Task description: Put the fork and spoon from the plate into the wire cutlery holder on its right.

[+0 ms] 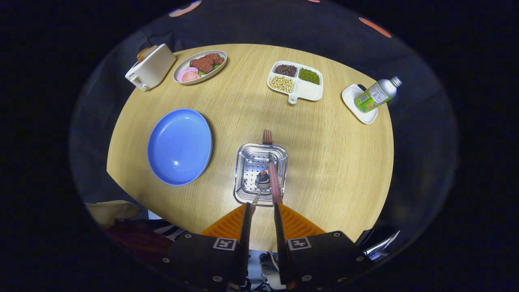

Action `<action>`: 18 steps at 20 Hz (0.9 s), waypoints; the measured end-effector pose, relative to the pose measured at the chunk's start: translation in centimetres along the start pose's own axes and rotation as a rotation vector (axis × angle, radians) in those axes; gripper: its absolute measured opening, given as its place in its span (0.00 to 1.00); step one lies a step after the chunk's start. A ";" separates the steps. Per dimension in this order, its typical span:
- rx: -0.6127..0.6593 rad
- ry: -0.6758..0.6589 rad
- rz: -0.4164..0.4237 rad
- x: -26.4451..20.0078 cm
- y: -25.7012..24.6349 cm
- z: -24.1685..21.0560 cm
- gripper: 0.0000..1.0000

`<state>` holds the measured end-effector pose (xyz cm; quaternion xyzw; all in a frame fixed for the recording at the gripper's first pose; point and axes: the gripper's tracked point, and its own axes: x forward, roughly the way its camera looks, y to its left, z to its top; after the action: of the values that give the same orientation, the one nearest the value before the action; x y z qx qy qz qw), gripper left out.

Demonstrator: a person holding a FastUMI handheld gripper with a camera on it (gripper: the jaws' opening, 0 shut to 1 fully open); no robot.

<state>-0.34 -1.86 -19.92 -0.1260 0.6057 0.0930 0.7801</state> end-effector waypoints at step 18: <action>0.269 -0.874 -0.120 -13.9 -6.9 8.0 0.98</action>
<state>5.65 -5.84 -4.02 -0.0074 0.2183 0.0129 0.9758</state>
